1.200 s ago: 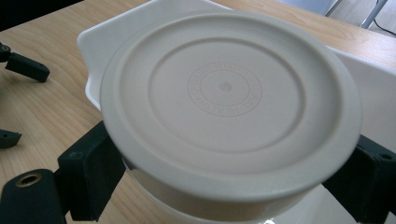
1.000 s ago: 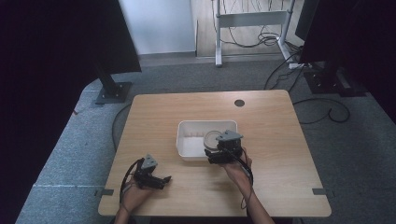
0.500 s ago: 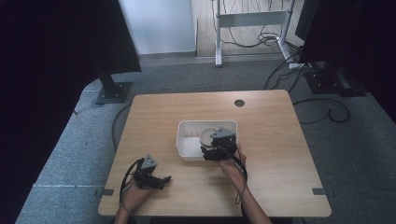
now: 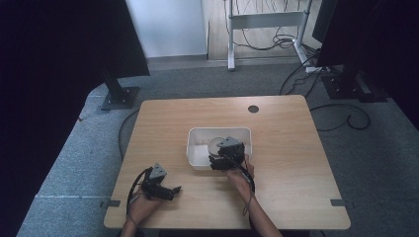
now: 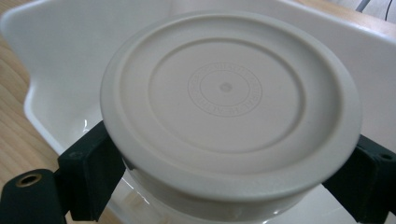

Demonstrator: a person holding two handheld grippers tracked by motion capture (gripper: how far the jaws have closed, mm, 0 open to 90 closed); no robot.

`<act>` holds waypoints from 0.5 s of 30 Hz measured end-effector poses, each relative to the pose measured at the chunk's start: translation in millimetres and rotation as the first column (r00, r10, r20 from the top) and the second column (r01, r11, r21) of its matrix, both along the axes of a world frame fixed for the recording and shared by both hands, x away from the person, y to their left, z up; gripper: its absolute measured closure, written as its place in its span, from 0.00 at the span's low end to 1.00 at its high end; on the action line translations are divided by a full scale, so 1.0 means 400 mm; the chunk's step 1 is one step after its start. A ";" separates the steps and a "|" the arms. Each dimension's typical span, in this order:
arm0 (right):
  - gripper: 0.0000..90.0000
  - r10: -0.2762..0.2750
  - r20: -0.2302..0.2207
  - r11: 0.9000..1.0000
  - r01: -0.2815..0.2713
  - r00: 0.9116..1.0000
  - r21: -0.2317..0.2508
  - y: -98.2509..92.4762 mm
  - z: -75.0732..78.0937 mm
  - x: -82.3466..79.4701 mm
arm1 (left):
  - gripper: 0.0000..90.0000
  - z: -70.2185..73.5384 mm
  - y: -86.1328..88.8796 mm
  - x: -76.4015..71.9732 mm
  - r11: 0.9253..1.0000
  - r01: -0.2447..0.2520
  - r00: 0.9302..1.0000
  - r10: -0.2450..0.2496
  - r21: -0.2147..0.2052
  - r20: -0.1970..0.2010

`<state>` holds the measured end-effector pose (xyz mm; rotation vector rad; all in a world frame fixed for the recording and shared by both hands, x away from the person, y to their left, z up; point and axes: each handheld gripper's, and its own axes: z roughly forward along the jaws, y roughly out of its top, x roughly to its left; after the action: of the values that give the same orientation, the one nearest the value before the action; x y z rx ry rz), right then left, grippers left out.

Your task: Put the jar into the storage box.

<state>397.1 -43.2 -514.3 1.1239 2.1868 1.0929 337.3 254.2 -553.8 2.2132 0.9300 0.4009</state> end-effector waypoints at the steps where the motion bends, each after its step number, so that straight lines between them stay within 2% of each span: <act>1: 0.10 -0.002 -0.003 1.000 0.002 1.000 -0.002 0.002 -0.004 0.002 | 0.01 0.000 0.000 0.000 1.000 0.000 1.000 0.000 0.000 0.000; 5: 0.10 -0.006 -0.011 1.000 0.006 1.000 -0.009 0.007 -0.019 0.009 | 0.01 0.000 0.000 0.000 1.000 0.000 1.000 0.000 0.000 0.000; 15: 0.10 0.000 -0.050 0.999 0.002 0.999 0.034 -0.002 -0.024 0.021 | 0.00 0.000 0.000 0.000 1.000 0.000 1.000 0.000 0.000 0.000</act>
<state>405.4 -44.1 -523.8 1.1789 2.2130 1.1165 337.3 254.2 -553.8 2.2129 0.9300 0.4008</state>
